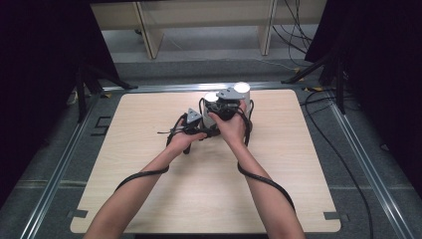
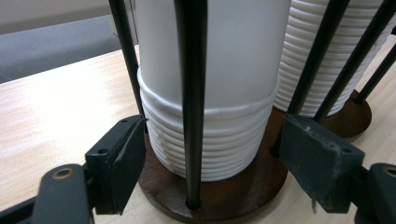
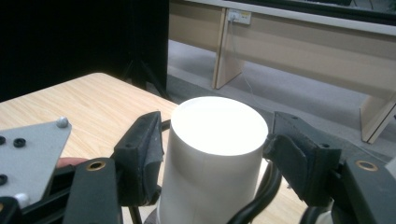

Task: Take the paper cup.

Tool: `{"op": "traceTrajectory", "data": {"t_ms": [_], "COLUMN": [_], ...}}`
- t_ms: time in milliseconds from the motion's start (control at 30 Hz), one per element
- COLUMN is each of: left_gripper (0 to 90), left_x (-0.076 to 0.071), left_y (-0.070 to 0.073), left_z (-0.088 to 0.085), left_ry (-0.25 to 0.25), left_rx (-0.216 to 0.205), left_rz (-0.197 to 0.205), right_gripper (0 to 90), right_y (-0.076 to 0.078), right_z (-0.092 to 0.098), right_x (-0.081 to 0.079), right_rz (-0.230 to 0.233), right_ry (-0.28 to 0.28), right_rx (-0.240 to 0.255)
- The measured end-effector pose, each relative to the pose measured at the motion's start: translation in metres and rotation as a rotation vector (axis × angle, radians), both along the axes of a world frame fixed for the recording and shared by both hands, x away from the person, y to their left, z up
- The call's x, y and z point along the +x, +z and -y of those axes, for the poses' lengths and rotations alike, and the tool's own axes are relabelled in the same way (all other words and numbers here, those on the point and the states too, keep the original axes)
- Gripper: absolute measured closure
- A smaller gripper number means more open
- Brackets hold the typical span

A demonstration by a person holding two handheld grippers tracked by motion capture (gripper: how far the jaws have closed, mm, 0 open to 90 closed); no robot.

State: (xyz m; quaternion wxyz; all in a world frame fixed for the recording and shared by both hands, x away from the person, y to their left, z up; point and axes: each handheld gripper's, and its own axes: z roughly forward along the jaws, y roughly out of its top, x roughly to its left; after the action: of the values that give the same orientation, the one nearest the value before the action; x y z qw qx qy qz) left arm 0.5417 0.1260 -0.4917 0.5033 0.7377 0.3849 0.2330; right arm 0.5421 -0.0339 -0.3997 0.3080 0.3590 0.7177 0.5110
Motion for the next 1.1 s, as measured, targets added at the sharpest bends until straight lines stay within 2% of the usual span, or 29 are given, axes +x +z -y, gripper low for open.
{"op": "traceTrajectory", "data": {"t_ms": [133, 267, 433, 467, 500, 533, 633, 667, 833, 867, 967, 1100], "left_gripper": [23.2, 23.5, 24.0, 24.0, 23.7, 23.6, 22.4, 22.1, 21.4, 21.4, 21.6, 21.7], "left_x": [0.002, 0.005, 0.007, 0.007, 0.007, 0.008, 0.010, 0.010, 0.011, 0.011, 0.011, 0.011], "left_y": [0.000, 0.000, -0.001, -0.001, 0.000, 0.000, 0.000, 0.000, 0.000, 0.000, 0.000, 0.000], "left_z": [0.000, 0.002, 0.003, 0.004, 0.003, 0.003, 0.003, 0.003, 0.005, 0.005, 0.005, 0.005], "left_ry": [0.010, 0.013, 0.017, 0.019, 0.013, 0.014, 0.007, 0.007, 0.009, 0.009, 0.009, 0.010], "left_rx": [0.022, 0.014, 0.009, 0.020, 0.055, 0.049, 0.039, 0.038, 0.036, 0.037, 0.038, 0.046], "left_rz": [-0.008, -0.017, -0.041, -0.035, -0.043, -0.047, -0.028, -0.024, -0.019, -0.018, -0.018, -0.017], "right_gripper": [34.9, 34.9, 34.2, 34.0, 33.7, 33.6, 33.2, 33.1, 32.7, 32.7, 33.3, 33.9], "right_y": [0.000, -0.002, -0.005, -0.006, -0.006, -0.007, -0.007, -0.008, -0.009, -0.010, -0.010, -0.010], "right_z": [-0.005, -0.007, -0.009, -0.010, -0.011, -0.011, -0.012, -0.014, -0.015, -0.016, -0.015, -0.016], "right_x": [0.003, 0.008, 0.010, 0.011, 0.011, 0.011, 0.014, 0.014, 0.016, 0.016, 0.017, 0.017], "right_rz": [-0.008, -0.010, -0.023, -0.021, -0.027, -0.034, -0.021, -0.035, -0.041, -0.050, -0.035, -0.032], "right_ry": [-0.014, -0.014, -0.018, -0.025, -0.023, -0.027, -0.031, -0.039, -0.033, -0.029, -0.039, -0.047], "right_rx": [-0.002, 0.002, -0.025, -0.025, -0.027, -0.021, -0.022, -0.011, -0.021, -0.003, -0.017, 0.003]}}
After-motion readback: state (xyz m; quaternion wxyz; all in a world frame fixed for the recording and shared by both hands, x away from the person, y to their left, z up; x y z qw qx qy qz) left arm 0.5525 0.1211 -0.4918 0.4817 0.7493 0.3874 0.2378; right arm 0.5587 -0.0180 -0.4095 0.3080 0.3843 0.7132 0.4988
